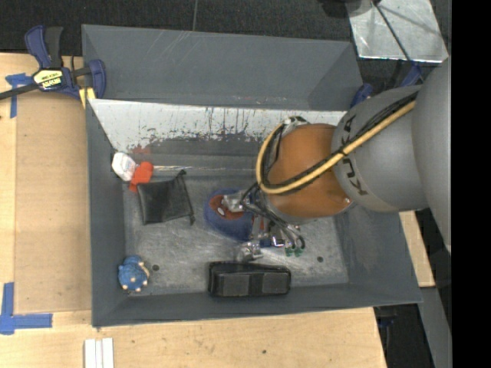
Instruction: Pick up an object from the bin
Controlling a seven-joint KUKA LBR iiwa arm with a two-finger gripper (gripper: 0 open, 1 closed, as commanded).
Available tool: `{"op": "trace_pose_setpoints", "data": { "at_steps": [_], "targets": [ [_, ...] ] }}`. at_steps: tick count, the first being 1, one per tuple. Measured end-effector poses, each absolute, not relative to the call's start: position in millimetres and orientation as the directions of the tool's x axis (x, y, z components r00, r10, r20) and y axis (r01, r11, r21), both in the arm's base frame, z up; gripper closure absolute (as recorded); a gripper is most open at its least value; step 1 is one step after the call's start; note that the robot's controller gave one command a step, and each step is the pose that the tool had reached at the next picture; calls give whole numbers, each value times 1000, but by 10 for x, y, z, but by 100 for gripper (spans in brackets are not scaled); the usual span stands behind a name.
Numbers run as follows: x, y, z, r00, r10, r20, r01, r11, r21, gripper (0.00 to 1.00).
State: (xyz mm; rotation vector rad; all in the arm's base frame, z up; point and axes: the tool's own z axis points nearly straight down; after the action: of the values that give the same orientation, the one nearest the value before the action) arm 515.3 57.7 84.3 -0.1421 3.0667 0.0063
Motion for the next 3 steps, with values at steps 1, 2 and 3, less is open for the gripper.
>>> {"op": "trace_pose_setpoints", "data": {
  "at_steps": [1,2,3],
  "targets": [
    [5183,589,871,-992,-91,-84,-92,996,3,100],
    [5118,586,853,-994,-93,-49,-93,996,3,100],
    [5152,584,1180,-996,-92,-12,-92,996,0,100]
  ]
}}
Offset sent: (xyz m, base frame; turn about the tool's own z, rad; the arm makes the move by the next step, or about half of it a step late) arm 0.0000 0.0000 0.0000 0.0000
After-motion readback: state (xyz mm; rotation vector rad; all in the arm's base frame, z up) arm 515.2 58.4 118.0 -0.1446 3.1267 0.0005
